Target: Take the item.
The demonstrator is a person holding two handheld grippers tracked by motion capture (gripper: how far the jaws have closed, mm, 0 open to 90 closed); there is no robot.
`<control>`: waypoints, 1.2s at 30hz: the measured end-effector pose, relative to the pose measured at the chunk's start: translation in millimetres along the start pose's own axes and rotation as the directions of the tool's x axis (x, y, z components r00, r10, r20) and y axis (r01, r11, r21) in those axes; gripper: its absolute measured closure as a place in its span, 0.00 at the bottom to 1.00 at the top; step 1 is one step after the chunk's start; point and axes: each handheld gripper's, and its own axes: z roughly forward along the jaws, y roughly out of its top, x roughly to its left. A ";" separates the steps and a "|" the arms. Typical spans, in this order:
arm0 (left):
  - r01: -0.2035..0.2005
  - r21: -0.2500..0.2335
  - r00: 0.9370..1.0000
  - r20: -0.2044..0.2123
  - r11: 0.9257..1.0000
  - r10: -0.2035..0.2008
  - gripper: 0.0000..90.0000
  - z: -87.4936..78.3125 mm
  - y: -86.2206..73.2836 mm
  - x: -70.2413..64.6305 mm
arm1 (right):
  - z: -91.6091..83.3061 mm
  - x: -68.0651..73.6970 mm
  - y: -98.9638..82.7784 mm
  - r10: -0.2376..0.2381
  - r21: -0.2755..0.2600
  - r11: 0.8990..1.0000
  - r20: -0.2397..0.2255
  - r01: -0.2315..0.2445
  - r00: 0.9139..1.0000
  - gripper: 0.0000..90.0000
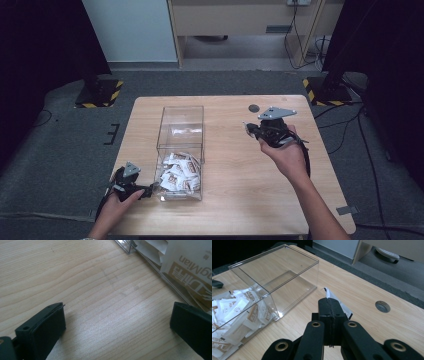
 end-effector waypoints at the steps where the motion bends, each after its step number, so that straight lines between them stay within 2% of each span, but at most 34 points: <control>1: 0.000 0.000 1.000 0.000 1.000 0.000 0.00 0.0 0.0 0.0 | -0.5 -1.7 -0.4 -0.001 0.001 1.000 0.002 0.001 1.000 1.00; 18: 0.000 0.000 1.000 0.000 1.000 0.000 0.00 0.0 0.0 -0.1 | 2.2 -28.3 -13.5 0.028 0.026 0.999 0.065 -0.029 0.997 1.00; 21: 0.001 0.000 1.000 0.000 1.000 -0.001 0.00 0.0 0.0 -0.1 | 5.0 -34.2 -16.2 0.045 0.028 0.998 0.079 -0.048 0.996 1.00; 36: 0.001 0.000 1.000 0.000 1.000 -0.001 0.00 0.0 0.0 -0.1 | 12.5 -46.0 -22.6 0.056 0.047 0.997 0.108 -0.062 0.993 1.00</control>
